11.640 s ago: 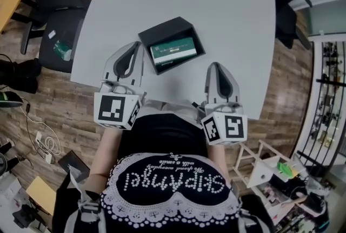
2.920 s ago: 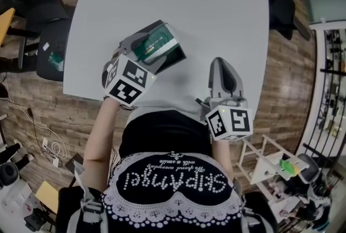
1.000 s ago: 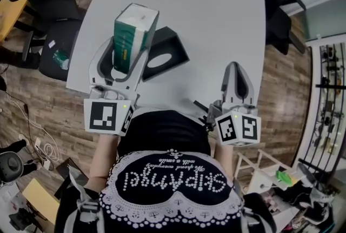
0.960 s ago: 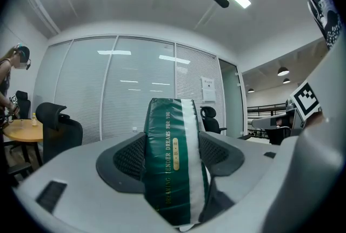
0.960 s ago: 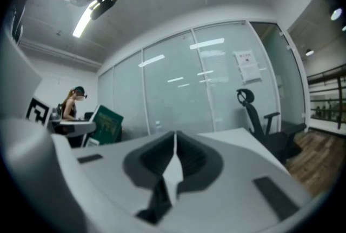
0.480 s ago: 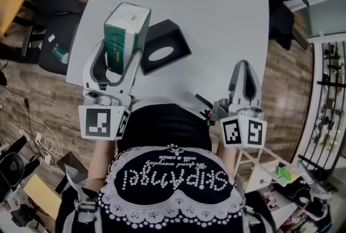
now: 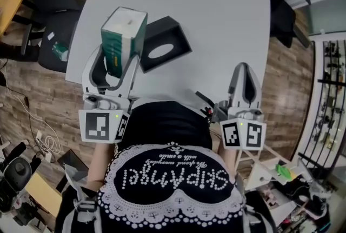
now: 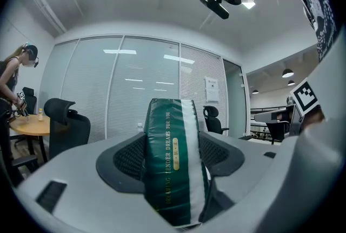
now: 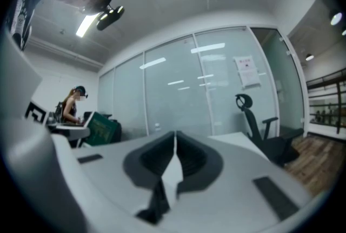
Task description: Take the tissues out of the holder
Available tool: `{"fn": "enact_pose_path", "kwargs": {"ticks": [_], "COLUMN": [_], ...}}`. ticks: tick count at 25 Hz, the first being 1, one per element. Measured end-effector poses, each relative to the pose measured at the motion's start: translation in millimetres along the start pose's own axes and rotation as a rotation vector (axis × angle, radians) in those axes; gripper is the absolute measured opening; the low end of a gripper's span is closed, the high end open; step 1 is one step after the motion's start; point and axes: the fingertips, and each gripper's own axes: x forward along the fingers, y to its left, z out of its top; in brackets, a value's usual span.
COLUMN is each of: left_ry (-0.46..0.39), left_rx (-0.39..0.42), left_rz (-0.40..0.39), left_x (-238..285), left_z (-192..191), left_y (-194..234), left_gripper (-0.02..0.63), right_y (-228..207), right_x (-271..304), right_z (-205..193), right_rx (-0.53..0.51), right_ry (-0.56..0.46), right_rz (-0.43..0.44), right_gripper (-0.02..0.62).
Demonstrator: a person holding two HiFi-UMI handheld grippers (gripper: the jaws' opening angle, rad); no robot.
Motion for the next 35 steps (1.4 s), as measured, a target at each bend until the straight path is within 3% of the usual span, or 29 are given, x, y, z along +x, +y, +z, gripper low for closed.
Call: {"fn": "enact_pose_path", "kwargs": {"ticks": [15, 35], "left_ry": [0.041, 0.034], "left_rx": [-0.003, -0.003], "left_rz": [-0.019, -0.024], "left_x": [-5, -5], "left_z": [-16, -11], "left_y": [-9, -9], "left_gripper": [0.327, 0.327], "right_y": [2, 8], "right_x": [-9, -5], "right_z": [-15, -11], "right_rx": [-0.007, -0.006], "right_ry": [0.039, 0.032], "right_rz": [0.009, 0.034], "right_gripper": [0.035, 0.035]}}
